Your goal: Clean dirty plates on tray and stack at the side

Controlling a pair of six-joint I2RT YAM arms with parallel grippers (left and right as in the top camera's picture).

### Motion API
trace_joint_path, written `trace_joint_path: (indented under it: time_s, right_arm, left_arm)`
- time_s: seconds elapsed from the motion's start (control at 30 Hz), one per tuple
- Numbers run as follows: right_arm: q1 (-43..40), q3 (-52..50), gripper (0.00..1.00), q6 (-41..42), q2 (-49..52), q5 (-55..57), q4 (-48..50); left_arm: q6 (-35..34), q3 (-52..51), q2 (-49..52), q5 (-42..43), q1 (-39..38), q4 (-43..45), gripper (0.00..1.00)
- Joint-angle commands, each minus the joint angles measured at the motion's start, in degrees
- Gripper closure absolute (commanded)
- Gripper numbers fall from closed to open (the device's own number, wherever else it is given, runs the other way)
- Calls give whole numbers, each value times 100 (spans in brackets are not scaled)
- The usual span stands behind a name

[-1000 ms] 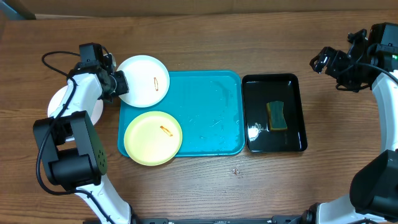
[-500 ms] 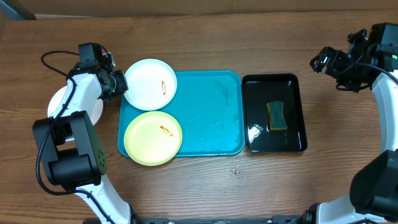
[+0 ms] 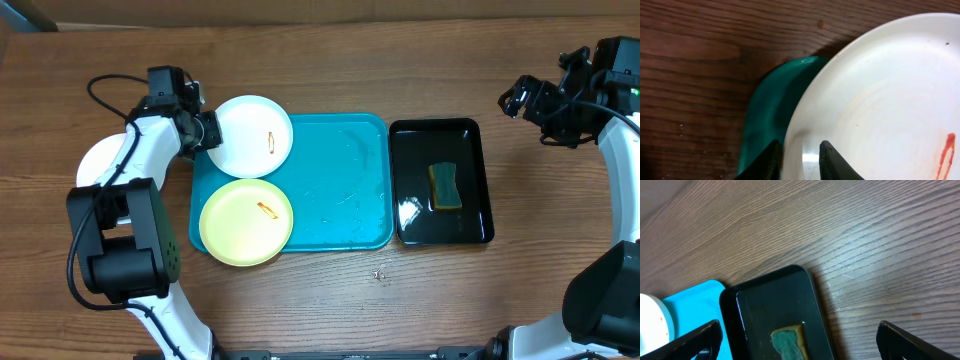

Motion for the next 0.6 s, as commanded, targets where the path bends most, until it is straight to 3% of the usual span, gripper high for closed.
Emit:
trace_joint_path:
  time_s: [0.0, 0.57]
  right_arm:
    - [-17, 24, 0, 7, -48, 11, 9]
    - [-17, 24, 0, 7, -48, 11, 9]
  left_arm:
    - [66, -63, -125, 127, -216, -20, 71]
    - [63, -138, -125, 168, -1744, -59, 64]
